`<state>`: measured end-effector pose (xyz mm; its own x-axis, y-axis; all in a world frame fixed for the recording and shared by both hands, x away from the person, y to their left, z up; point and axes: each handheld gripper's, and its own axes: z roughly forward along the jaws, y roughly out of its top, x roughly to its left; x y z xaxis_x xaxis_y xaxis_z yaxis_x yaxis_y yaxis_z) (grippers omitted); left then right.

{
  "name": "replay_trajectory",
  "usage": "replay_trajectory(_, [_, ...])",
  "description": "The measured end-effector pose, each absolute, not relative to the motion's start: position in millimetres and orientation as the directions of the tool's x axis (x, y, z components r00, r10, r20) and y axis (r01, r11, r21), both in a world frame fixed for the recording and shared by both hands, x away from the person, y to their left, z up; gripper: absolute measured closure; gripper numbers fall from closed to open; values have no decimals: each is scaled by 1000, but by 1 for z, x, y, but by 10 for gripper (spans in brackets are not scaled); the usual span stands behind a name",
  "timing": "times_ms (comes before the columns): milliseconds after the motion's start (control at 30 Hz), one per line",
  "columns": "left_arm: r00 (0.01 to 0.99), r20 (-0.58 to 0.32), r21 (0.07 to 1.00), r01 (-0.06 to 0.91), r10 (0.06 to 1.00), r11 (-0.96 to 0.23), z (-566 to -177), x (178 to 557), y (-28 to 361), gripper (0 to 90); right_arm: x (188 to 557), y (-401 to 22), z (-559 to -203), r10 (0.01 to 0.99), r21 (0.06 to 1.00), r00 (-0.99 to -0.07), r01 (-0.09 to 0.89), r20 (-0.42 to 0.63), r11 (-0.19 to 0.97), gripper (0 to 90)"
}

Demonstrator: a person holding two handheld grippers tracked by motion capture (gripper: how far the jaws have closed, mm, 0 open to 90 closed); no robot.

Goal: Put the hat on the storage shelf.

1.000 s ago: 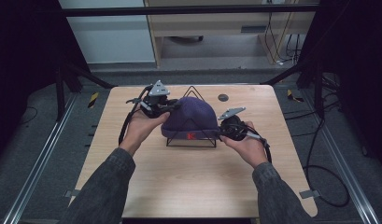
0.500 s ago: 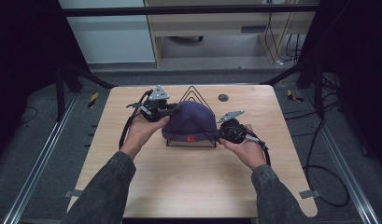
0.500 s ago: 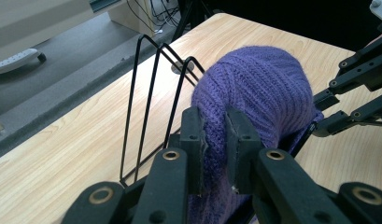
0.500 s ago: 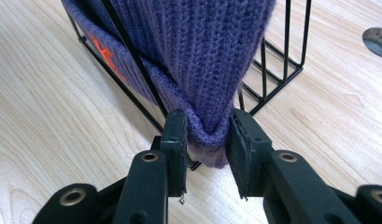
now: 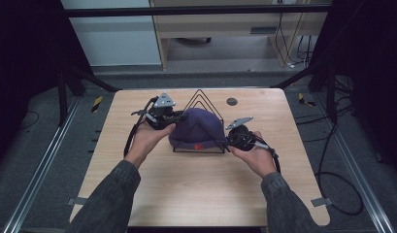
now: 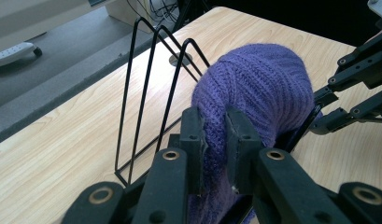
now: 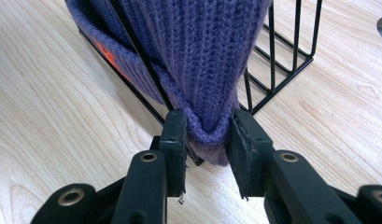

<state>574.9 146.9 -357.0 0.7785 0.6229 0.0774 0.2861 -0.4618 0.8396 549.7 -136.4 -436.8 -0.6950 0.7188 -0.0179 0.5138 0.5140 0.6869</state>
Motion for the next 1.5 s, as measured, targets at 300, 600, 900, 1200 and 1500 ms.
replay_trajectory(300, [783, 82, 835, 283, 617, -471, -359, 573, 146, 781, 548, -138, -438, 718, 677, -695, 521, -16, 519, 679])
replay_trajectory(600, [782, 62, 842, 293, 620, -453, -365, 573, 148, 774, 552, -138, -443, 719, 661, -695, 532, -15, 529, 708])
replay_trajectory(900, [778, 47, 846, 302, 627, -439, -365, 573, 150, 736, 553, -136, -448, 719, 651, -695, 541, -11, 533, 753])
replay_trajectory(1200, [783, 41, 849, 300, 620, -436, -367, 570, 152, 653, 551, -141, -453, 725, 646, -689, 553, -1, 526, 783])
replay_trajectory(1500, [789, 27, 848, 307, 614, -431, -363, 568, 157, 749, 551, -141, -454, 720, 648, -694, 550, 4, 527, 789])
